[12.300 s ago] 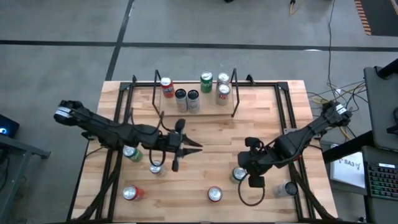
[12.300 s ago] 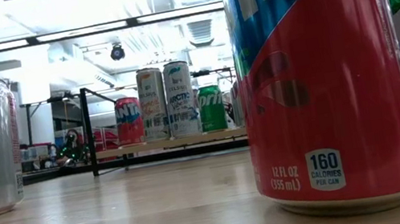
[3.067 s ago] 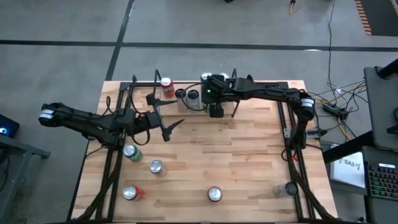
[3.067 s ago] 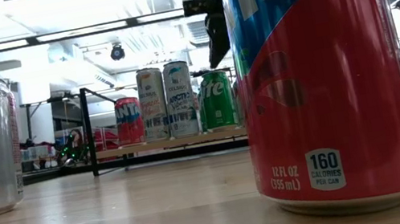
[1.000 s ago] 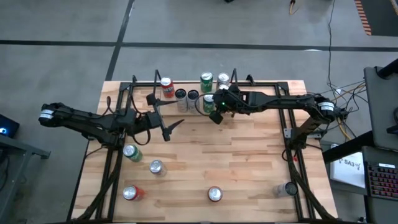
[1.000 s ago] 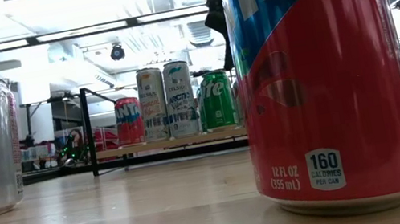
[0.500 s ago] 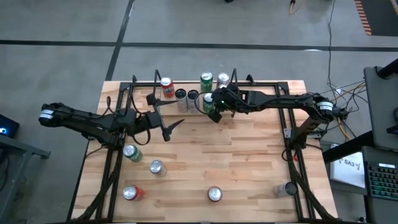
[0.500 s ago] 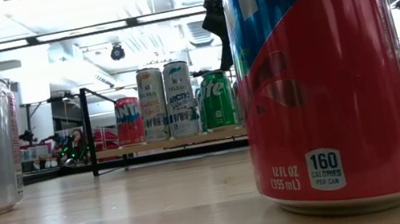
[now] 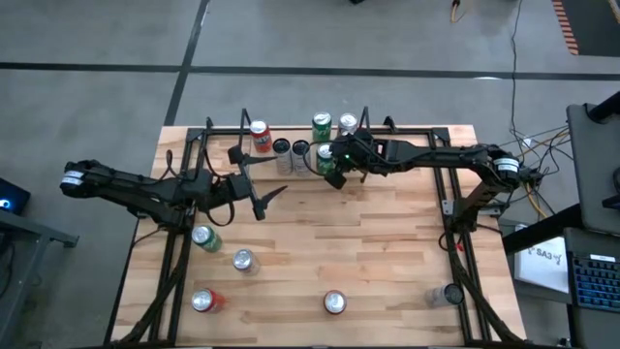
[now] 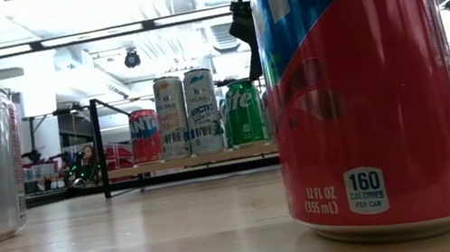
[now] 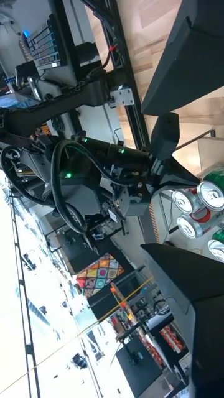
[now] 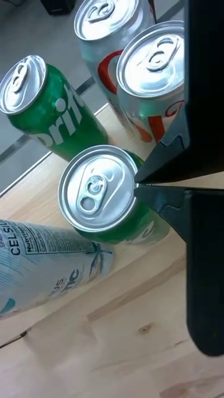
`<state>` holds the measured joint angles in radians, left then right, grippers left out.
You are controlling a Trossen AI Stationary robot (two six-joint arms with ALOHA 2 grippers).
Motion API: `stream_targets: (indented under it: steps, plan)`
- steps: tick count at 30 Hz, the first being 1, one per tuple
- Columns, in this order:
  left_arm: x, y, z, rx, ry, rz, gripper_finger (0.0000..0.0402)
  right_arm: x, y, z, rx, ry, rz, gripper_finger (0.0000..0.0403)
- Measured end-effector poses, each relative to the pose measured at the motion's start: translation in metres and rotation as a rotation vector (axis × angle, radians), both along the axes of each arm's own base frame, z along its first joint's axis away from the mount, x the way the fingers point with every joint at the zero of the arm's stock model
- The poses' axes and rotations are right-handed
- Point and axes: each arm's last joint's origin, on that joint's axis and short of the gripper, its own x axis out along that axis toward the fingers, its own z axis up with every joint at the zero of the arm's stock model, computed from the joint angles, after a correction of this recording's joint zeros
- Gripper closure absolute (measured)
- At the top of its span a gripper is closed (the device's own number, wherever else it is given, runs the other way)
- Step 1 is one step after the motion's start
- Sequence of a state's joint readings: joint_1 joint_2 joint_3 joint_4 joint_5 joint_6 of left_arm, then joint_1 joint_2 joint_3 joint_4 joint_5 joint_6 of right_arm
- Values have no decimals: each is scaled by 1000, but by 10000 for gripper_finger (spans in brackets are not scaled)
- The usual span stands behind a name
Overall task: Sort soda cans
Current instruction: Put the right green soda can on the shelf and align it with the other green soda can
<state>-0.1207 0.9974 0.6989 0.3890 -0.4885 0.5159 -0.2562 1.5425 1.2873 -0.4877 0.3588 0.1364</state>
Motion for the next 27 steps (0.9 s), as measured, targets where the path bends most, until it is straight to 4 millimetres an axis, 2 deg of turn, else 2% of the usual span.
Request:
stream_targets:
  steps: [9, 14, 21, 23, 27]
  plan:
    - [0, 0, 0, 0, 0, 0, 63, 0, -2, 0, -12, 5, -1, 394]
    - [0, 0, 0, 1, 2, 0, 63, 1, 4, 1, 78, -32, 53, 394]
    - [0, 0, 1, -1, -8, 3, 63, 6, -2, -10, 27, 21, 36, 394]
    - [-1, 1, 1, -3, -8, 35, 63, 6, -3, -11, 6, 33, 25, 394]
    - [-5, 7, -3, 10, 53, 243, 63, 8, -4, -10, -20, 25, 38, 394]
